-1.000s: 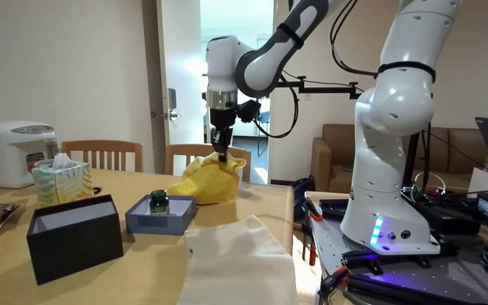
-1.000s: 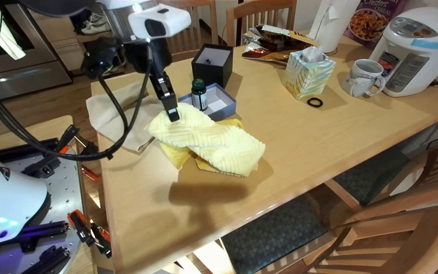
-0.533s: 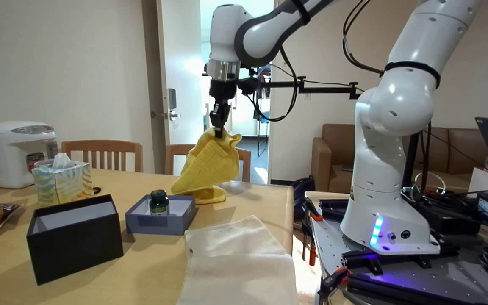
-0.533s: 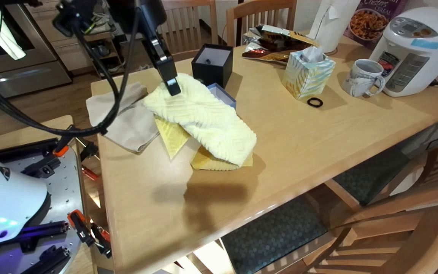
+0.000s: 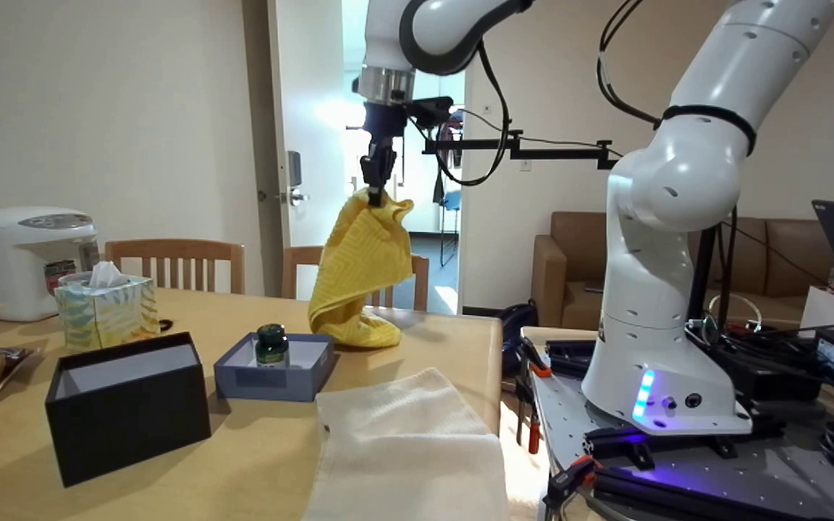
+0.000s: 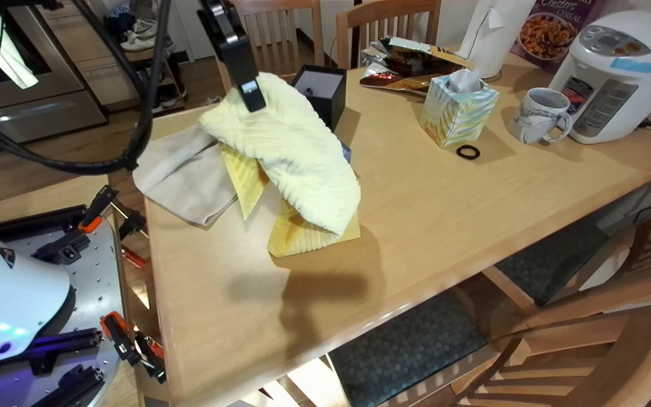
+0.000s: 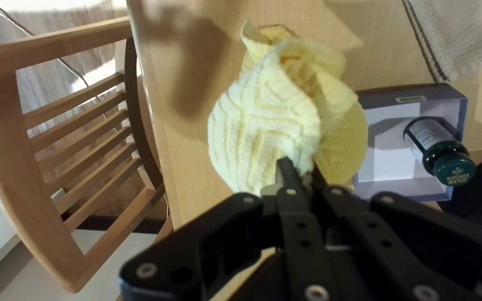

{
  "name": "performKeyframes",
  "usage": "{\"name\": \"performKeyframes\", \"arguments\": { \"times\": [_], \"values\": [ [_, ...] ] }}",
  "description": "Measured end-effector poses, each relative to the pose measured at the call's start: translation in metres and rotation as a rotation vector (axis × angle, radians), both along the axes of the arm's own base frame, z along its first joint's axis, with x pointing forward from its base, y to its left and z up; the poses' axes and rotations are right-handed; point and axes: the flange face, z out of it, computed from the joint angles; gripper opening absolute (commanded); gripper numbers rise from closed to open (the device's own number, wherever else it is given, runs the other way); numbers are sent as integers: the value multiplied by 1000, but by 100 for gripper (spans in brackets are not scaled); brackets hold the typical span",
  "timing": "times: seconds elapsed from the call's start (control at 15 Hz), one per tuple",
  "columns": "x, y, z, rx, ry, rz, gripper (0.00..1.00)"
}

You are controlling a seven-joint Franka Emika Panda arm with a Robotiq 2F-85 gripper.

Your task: Unfold the towel slightly on the table

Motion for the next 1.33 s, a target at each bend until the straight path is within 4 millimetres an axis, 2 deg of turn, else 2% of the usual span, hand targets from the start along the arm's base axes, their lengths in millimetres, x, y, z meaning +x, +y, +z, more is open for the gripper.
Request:
{"name": "performKeyframes", "arguments": {
  "times": [0.4, 0.67, 1.13, 1.33],
  "values": [
    [18, 1, 88, -35, -107, 23, 2],
    [37, 7, 136, -59, -167, 62, 2],
    [81, 1, 221, -119, -305, 79, 2],
    [111, -4, 248, -145, -348, 89, 2]
  ]
}}
